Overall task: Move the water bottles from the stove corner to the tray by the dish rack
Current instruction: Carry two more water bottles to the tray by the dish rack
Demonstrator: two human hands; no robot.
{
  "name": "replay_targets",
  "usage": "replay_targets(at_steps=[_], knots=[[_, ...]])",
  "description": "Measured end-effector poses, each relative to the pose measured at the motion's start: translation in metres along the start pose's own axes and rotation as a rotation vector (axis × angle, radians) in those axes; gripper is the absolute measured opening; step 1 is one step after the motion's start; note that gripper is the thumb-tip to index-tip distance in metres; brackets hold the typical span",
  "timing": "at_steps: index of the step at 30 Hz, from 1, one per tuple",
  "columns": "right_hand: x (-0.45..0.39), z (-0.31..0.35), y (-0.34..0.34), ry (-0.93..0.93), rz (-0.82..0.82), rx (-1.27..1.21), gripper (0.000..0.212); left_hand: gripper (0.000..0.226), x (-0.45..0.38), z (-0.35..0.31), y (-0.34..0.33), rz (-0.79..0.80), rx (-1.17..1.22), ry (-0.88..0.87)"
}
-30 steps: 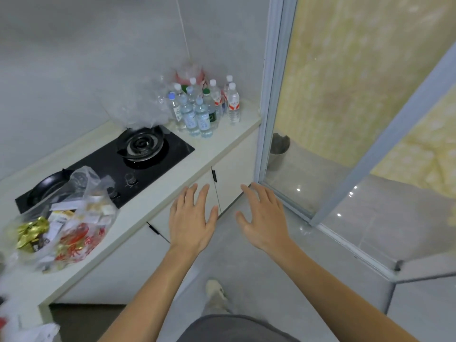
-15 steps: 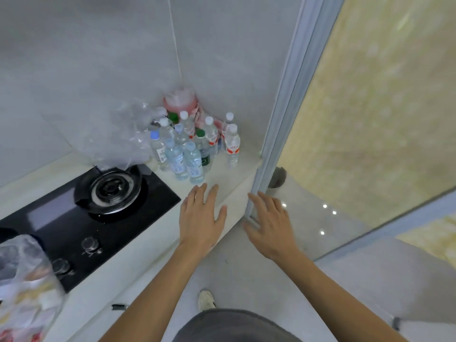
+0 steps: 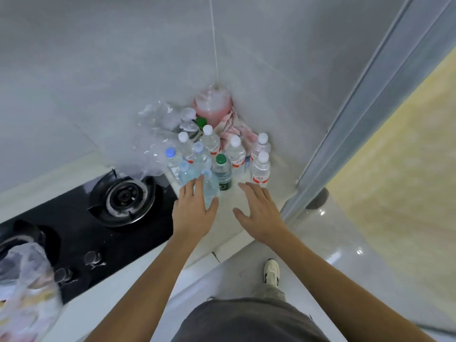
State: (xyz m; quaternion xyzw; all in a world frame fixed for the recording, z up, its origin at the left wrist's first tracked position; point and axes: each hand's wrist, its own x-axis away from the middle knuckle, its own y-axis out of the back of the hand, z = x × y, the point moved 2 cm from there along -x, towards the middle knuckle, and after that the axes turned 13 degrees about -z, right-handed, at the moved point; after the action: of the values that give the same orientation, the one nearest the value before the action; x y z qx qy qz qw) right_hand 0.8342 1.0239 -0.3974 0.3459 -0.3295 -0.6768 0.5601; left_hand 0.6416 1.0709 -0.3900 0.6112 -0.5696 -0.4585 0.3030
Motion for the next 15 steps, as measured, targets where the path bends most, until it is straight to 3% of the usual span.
replay_targets(at_steps=[4, 8, 15], knots=[[-0.055, -0.014, -0.016, 0.029, 0.125, -0.136, 0.073, 0.078, -0.025, -0.001, -0.006, 0.003, -0.009, 0.178], [-0.098, -0.017, -0.031, 0.033, 0.150, -0.303, 0.083, 0.081, -0.036, 0.006, -0.016, 0.063, 0.167, 0.363], [-0.140, -0.015, -0.050, 0.115, 0.183, -0.364, 0.083, 0.061, -0.046, 0.001, -0.033, 0.054, 0.264, 0.380]])
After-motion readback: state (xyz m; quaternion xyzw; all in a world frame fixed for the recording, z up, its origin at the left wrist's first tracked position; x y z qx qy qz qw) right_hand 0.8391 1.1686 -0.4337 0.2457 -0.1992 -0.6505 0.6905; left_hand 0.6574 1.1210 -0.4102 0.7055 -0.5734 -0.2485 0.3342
